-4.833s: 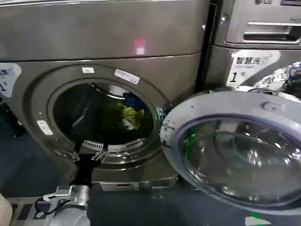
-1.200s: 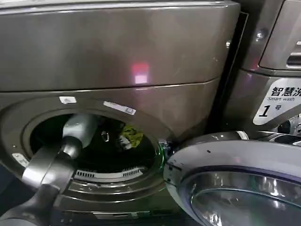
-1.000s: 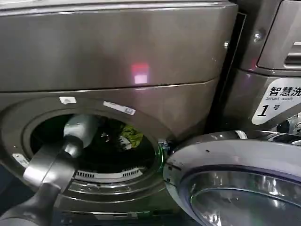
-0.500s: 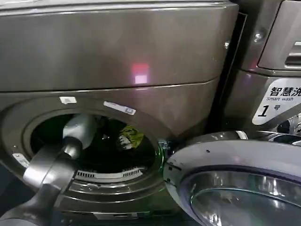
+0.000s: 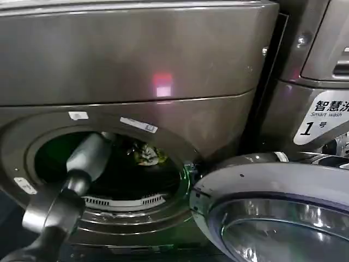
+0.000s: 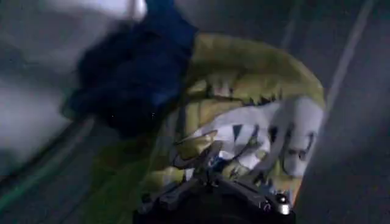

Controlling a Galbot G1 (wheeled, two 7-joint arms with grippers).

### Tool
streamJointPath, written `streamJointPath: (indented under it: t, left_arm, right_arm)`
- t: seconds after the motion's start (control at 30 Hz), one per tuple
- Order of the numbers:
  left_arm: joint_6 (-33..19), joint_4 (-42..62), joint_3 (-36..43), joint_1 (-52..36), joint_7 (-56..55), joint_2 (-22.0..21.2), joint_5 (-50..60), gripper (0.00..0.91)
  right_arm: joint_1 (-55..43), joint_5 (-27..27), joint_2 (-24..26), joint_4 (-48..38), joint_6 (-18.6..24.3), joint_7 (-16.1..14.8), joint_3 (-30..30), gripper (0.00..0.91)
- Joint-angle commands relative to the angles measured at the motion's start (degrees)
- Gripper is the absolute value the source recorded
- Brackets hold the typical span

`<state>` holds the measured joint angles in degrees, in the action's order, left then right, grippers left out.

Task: Grasp the clothes from the dryer.

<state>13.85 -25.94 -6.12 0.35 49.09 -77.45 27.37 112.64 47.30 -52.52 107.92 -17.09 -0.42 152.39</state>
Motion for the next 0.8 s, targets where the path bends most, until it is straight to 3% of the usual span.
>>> streamJointPath:
  t: [0.03, 0.2, 0.33, 0.47, 0.6, 0.8]
  left_arm:
    - [6.57, -23.40, -6.65, 12.31, -20.38, 0.41, -22.44, 0.000]
    - [2.02, -29.71, -10.03, 17.64, -34.52, -2.36, -31.64, 0.000]
    - [-8.59, -33.70, -12.01, 22.19, -47.78, -4.25, -39.80, 0.000]
    - [-19.38, -37.99, -13.75, 27.51, -56.31, -5.40, -40.33, 0.000]
    - [-27.98, -42.79, -14.53, 32.48, -56.84, -5.65, -37.59, 0.000]
    - [-30.02, -46.40, -14.96, 35.64, -58.37, -7.02, -34.60, 0.000]
  right_arm:
    - [-0.16, -0.66, 0.16, -0.05, 0.19, -0.05, -0.29, 0.907]
    - [-0.40, -1.01, 0.08, -0.27, 1.54, 0.04, -0.44, 0.907]
    - [-0.54, -0.96, 0.01, -0.28, 2.93, 0.18, -0.42, 0.907]
    - [-0.64, -0.75, -0.16, -0.37, 4.15, 0.16, -0.41, 0.907]
    - [-0.42, -0.66, -0.06, -0.31, 4.82, 0.25, -0.02, 0.907]
    - [0.22, -0.36, -0.16, -0.53, 5.23, -0.02, 0.59, 0.907]
